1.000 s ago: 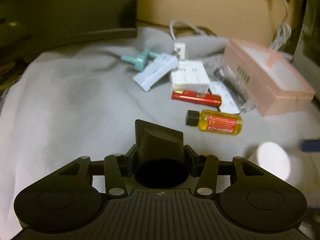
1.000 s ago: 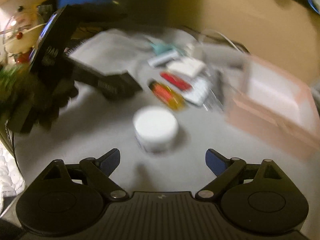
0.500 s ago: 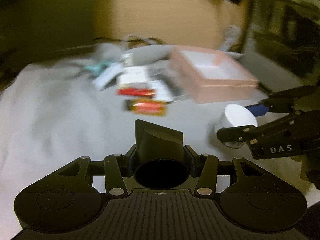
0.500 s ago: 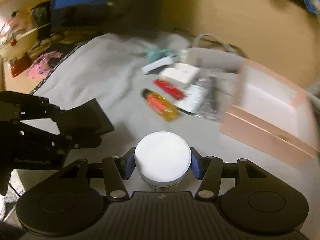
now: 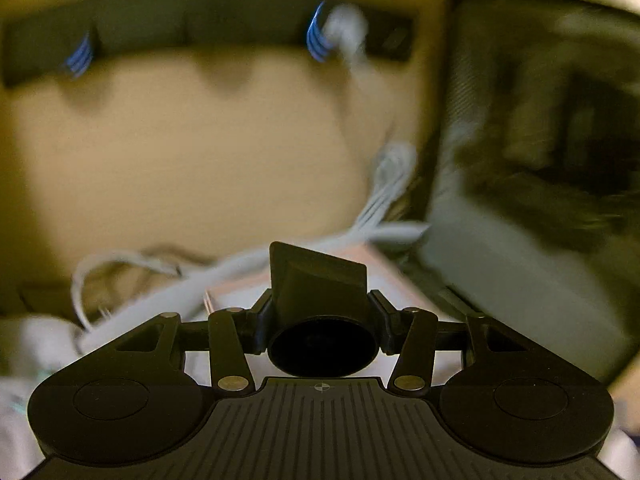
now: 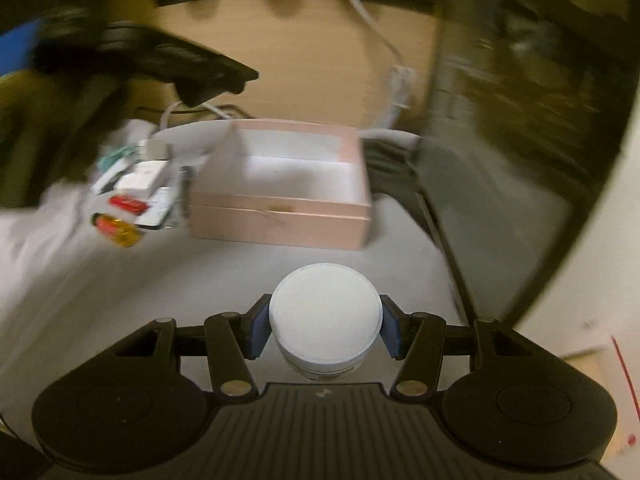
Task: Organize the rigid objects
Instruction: 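Carry the black cap and white jar into the pink box and release both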
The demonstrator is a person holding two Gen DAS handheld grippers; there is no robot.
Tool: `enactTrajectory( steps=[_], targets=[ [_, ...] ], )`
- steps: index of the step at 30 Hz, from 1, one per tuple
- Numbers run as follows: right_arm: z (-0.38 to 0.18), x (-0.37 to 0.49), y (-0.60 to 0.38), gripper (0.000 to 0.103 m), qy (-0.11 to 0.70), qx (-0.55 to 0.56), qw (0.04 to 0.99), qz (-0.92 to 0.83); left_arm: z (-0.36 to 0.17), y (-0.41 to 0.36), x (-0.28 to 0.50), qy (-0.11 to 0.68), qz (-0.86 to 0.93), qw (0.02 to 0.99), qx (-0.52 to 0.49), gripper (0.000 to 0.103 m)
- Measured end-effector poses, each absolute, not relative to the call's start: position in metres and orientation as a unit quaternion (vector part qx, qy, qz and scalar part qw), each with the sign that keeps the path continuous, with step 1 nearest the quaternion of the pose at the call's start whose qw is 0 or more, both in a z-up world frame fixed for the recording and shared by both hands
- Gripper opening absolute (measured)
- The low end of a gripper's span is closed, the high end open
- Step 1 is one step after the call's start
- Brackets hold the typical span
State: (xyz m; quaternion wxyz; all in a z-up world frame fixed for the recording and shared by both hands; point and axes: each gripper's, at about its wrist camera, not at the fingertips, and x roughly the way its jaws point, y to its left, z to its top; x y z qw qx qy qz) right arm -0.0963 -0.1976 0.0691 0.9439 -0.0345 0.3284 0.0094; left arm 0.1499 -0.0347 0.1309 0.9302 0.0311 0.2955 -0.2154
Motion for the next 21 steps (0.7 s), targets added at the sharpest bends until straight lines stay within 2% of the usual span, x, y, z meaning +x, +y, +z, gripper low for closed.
enactTrajectory(
  steps=[3,7,13,21],
  targets=[
    [0.067,-0.105,-0.203,0.054,0.333,-0.037,0.942,-0.01,0.093,-0.044,0.193,0.358,-0.186,0.915,0.001,0.052],
    [0.061,-0.114,-0.218,0.054,0.347,-0.023,0.937,-0.035,0.077,-0.031,0.188,0.345,-0.168,0.923,-0.03,0.051],
    [0.059,-0.097,-0.227,0.055,0.358,-0.009,0.933,-0.029,0.095,0.019,0.114,0.3,-0.18,0.932,-0.098,0.051],
    [0.095,0.018,-0.189,0.055,0.308,-0.043,0.948,0.063,0.063,0.075,0.024,0.37,-0.121,0.908,-0.158,0.051]
  ],
)
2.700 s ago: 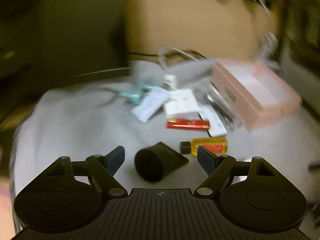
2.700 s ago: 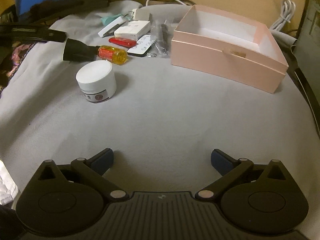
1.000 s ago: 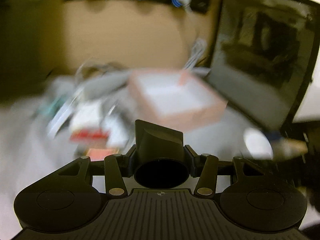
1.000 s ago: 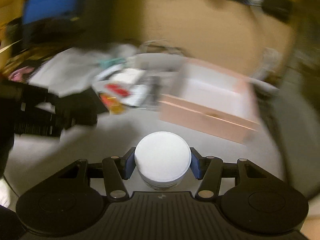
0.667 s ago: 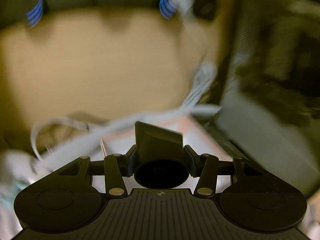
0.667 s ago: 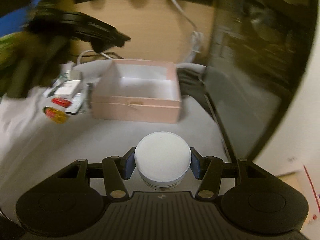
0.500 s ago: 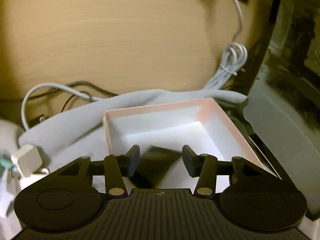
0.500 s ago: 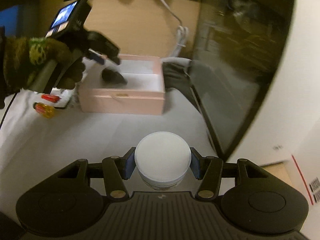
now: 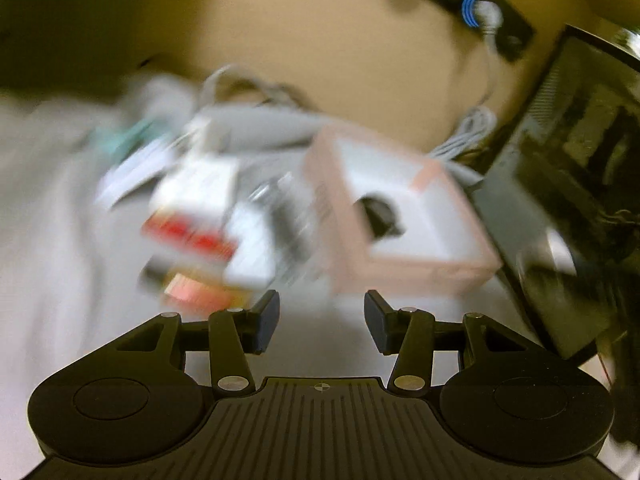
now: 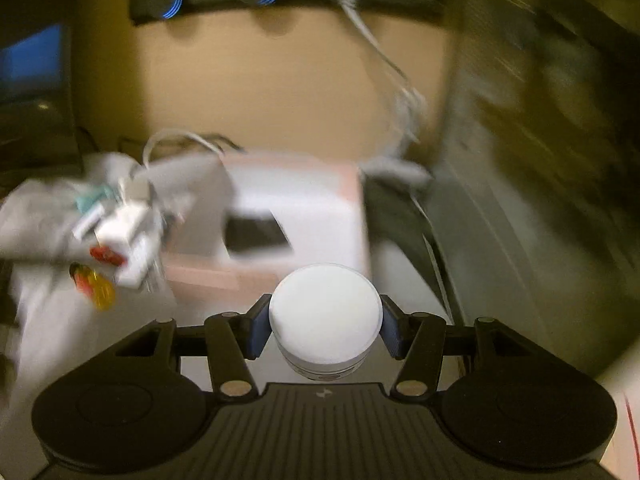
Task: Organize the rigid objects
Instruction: 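Carry the black cap and white jar into the pink box and release both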
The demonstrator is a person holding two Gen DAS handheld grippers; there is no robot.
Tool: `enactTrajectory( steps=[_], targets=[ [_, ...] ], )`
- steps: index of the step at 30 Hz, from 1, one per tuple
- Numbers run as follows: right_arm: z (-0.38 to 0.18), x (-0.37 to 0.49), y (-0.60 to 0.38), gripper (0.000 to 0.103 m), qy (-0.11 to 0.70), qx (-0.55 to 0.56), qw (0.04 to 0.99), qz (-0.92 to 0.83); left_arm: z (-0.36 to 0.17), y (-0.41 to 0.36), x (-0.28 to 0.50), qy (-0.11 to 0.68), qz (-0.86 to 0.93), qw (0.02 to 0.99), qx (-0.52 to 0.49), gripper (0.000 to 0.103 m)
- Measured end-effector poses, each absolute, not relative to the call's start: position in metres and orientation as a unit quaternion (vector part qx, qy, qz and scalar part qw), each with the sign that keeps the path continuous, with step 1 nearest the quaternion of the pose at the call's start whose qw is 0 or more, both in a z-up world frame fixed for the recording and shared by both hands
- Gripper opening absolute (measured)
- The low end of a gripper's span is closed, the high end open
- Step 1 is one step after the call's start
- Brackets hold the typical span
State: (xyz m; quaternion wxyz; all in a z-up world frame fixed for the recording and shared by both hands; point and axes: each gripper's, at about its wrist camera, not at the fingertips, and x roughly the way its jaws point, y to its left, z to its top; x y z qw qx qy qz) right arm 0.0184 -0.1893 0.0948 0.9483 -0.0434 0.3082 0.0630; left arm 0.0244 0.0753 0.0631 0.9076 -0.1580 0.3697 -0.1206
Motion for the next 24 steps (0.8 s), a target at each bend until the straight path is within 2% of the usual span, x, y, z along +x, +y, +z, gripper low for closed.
enactTrajectory(
  steps=[7,15,17,19,24],
  targets=[
    [0.064,0.132,-0.16,0.055,0.368,-0.07,0.924,0.082,0.057,0.116,-0.017,0.388,-0.059,0.906,-0.161,0.051],
    [0.02,0.165,-0.16,0.056,0.428,-0.041,0.898,0.094,0.043,0.144,-0.036,0.405,-0.013,0.898,-0.171,0.051],
    [0.025,0.153,-0.162,0.072,0.41,-0.034,0.907,0.094,0.041,0.143,-0.035,0.41,-0.014,0.897,-0.167,0.051],
    [0.035,0.133,-0.164,0.077,0.378,-0.035,0.921,0.091,0.038,0.139,-0.031,0.415,-0.014,0.895,-0.163,0.051],
    [0.058,0.074,-0.16,0.082,0.319,-0.072,0.941,0.083,0.038,0.134,-0.012,0.413,-0.021,0.893,-0.178,0.051]
  ],
)
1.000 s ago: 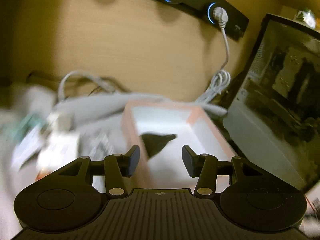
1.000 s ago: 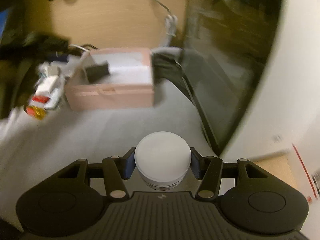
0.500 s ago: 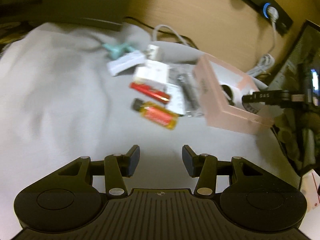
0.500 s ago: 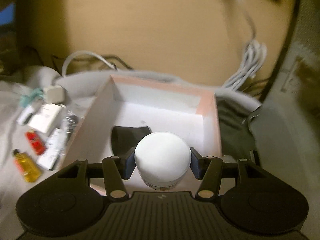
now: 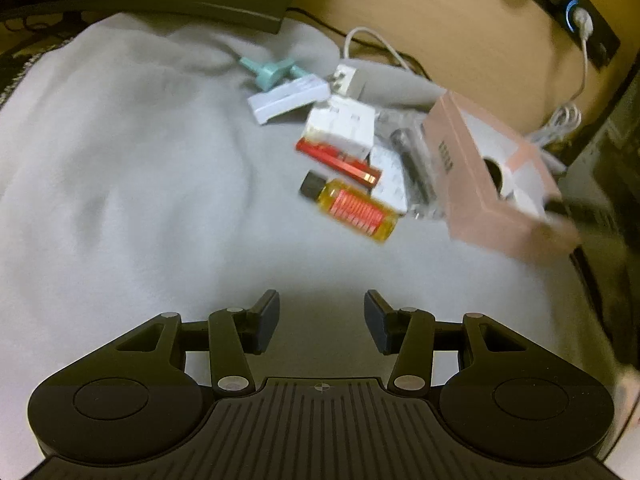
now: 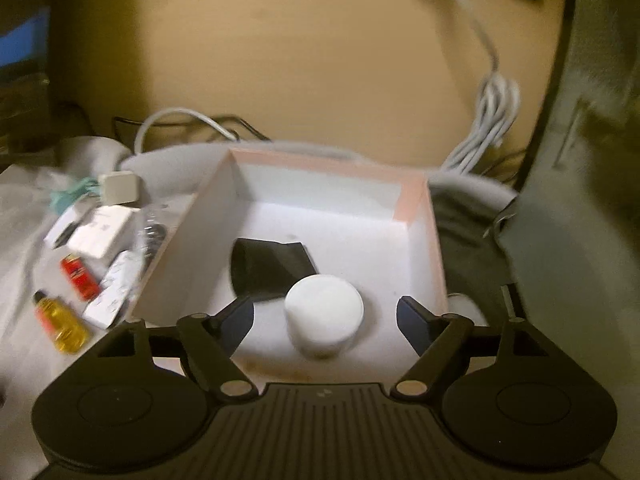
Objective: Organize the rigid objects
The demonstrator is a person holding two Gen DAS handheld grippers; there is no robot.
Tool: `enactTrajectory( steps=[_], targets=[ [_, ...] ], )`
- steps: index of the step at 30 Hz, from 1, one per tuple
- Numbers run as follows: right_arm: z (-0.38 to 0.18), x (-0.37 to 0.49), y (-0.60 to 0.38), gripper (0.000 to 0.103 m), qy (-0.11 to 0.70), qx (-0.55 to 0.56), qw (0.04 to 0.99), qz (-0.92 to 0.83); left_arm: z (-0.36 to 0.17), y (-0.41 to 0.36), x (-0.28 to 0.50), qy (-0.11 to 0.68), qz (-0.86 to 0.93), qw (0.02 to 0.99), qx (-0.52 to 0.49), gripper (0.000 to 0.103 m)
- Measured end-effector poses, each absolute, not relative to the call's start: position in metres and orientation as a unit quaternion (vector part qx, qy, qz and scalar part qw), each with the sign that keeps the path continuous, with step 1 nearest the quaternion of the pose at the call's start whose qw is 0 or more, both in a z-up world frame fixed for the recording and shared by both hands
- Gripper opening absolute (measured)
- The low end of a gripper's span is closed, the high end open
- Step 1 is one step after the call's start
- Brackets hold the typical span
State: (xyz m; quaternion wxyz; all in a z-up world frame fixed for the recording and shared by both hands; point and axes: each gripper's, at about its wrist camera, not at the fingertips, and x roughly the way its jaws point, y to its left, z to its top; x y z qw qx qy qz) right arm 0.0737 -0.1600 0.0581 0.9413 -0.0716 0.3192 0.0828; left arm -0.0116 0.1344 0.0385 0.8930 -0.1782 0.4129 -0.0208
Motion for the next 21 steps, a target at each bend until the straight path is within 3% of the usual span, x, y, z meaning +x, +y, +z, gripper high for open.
enactTrajectory(
  steps=[6,12,18,21],
  targets=[
    [0.064,0.01,-0.154,0.083,0.299,-0.102,0.945,0.08,0.052,0.138,0.029,0.392,0.002,0.894,-0.218,0.051],
    [0.053,-0.029,-0.149,0.083,0.309,-0.135,0.939,0.073,0.063,0.144,0.069,0.36,0.018,0.915,-0.18,0.051],
    [0.046,-0.045,-0.156,0.083,0.322,-0.134,0.935,0.059,0.071,0.133,0.087,0.277,-0.023,0.96,-0.025,0.051],
    [0.042,-0.046,-0.159,0.083,0.33,-0.131,0.933,0.051,0.063,0.134,0.103,0.273,-0.026,0.961,0.04,0.052]
  ],
)
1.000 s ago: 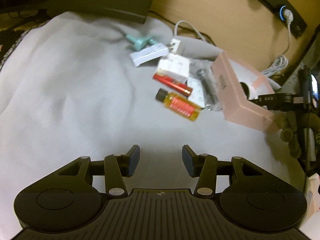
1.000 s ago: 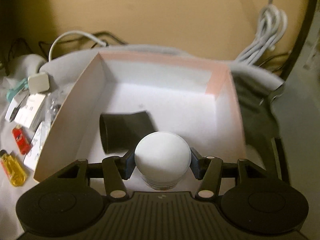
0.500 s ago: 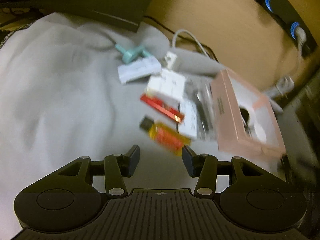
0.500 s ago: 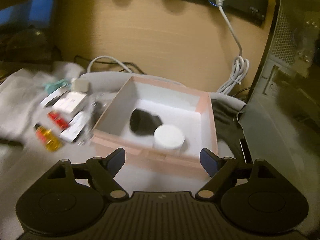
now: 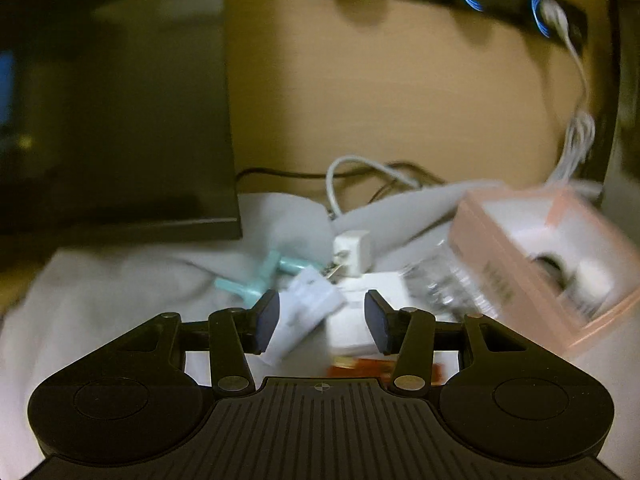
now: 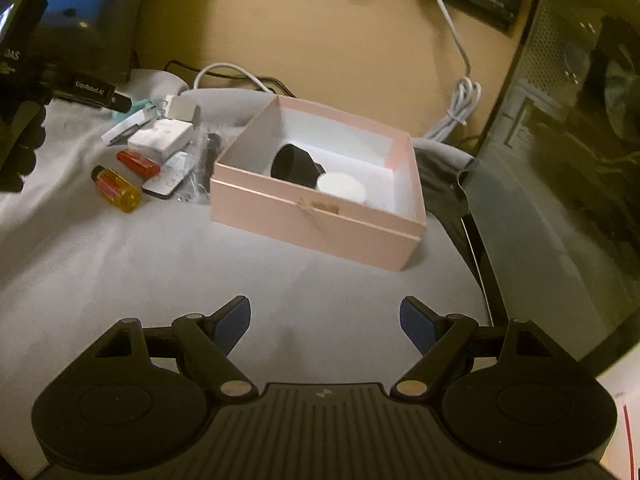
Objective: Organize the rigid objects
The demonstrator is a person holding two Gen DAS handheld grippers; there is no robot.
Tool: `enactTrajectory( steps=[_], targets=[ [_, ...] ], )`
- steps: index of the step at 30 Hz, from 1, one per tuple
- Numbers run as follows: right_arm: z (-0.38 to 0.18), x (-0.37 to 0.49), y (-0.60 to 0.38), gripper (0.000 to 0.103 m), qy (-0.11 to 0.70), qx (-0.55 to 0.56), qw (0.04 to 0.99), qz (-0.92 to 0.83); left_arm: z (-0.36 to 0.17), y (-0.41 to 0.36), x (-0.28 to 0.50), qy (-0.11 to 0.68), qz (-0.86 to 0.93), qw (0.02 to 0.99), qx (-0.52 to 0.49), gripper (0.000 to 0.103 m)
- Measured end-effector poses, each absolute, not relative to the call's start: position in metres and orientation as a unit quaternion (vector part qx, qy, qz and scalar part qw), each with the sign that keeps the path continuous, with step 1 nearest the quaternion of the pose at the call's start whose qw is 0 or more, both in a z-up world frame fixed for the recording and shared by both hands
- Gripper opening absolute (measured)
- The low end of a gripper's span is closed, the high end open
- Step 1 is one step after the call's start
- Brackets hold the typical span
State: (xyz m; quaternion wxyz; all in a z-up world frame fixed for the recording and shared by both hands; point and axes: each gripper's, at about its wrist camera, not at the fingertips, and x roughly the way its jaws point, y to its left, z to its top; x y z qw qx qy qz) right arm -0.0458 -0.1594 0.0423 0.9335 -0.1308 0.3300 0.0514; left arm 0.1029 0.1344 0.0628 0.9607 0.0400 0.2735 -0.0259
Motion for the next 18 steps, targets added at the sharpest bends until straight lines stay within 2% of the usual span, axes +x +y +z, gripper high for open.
enactTrajectory(
  steps=[3,9,14,18],
  targets=[
    [0.041,-0.046,-0.161,0.083,0.336,-0.13,0.932,0.049,0.053,0.147,0.123,0.305,-0.031,0.951,0.042,0.052],
    [0.037,-0.048,-0.166,0.083,0.347,-0.124,0.929,0.039,0.059,0.188,0.137,0.285,-0.007,0.955,-0.079,0.051],
    [0.031,-0.045,-0.17,0.083,0.365,-0.115,0.923,0.032,0.054,0.184,0.163,0.309,0.01,0.95,-0.03,0.051],
    [0.029,-0.044,-0.17,0.083,0.371,-0.116,0.921,0.035,0.041,0.189,0.177,0.334,0.025,0.942,-0.031,0.051]
  ],
)
